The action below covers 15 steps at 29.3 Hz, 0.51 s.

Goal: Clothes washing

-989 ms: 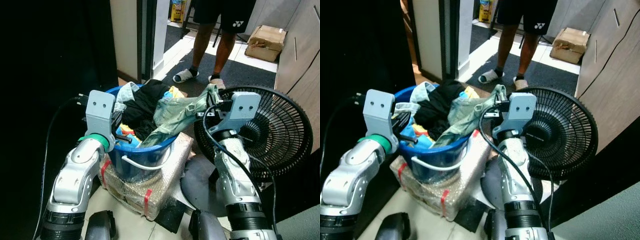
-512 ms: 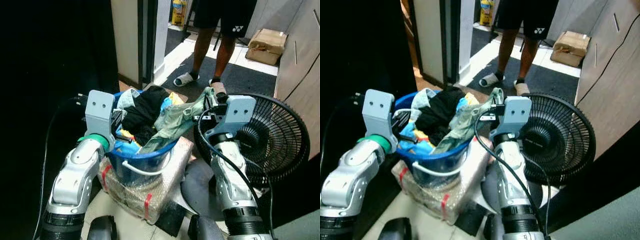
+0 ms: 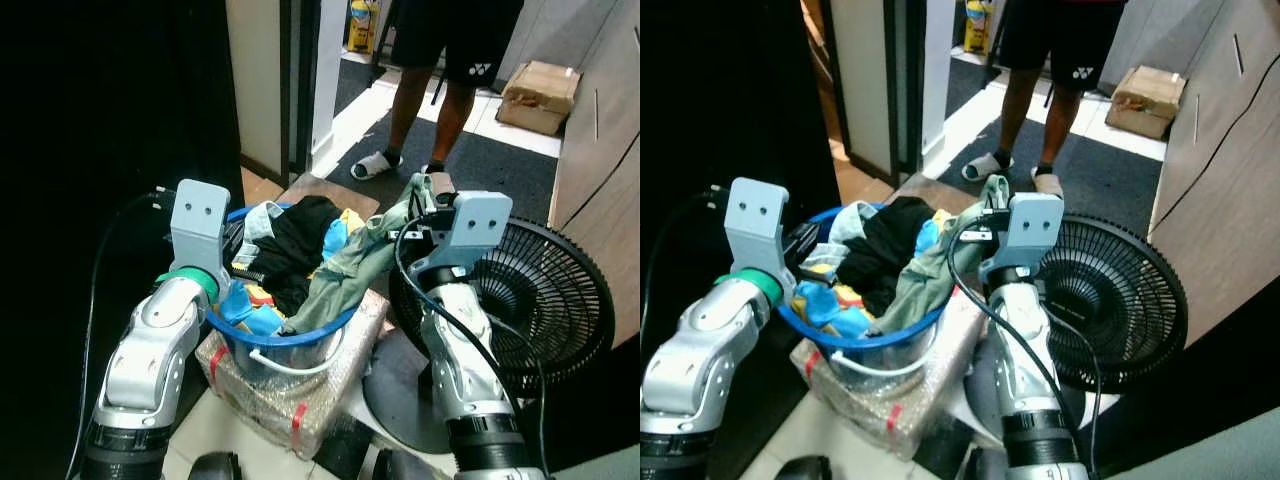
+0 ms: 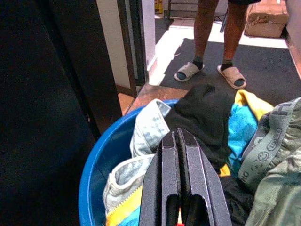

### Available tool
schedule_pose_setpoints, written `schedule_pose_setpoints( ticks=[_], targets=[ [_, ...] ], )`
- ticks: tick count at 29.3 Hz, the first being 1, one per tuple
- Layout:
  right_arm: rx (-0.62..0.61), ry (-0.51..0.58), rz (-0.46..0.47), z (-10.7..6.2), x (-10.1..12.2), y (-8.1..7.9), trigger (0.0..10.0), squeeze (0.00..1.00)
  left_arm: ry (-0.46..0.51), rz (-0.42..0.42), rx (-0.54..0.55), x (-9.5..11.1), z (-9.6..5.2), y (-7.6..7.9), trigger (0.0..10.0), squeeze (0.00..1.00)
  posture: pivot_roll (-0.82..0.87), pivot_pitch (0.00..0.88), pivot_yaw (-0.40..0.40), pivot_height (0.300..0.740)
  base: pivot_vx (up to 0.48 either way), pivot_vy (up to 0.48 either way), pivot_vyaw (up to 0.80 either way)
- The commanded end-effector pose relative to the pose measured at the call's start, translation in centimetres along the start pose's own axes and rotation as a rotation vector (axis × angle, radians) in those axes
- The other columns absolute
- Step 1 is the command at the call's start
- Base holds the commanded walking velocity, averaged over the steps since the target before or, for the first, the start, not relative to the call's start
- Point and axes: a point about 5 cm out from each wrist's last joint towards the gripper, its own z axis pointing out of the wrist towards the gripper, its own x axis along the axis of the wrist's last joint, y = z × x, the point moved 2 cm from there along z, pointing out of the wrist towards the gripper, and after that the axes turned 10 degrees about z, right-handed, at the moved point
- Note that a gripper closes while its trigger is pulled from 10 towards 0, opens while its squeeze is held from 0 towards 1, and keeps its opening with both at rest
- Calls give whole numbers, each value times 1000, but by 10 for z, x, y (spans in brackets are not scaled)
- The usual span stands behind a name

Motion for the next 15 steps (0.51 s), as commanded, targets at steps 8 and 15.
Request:
schedule_pose_setpoints(
  ticks=[8, 15],
  targets=[
    [10, -79, -71, -19, -28, 5, 10000, 0, -22, 65, 12, -26, -9, 0, 10000, 0, 174, 23, -6, 671, 0, 0, 0],
    [59, -164, -152, -44, -57, 4, 10000, 0, 87, 153, -9, -41, -26, 15, 10000, 0, 176, 19, -16, 691, 0, 0, 0]
  ],
)
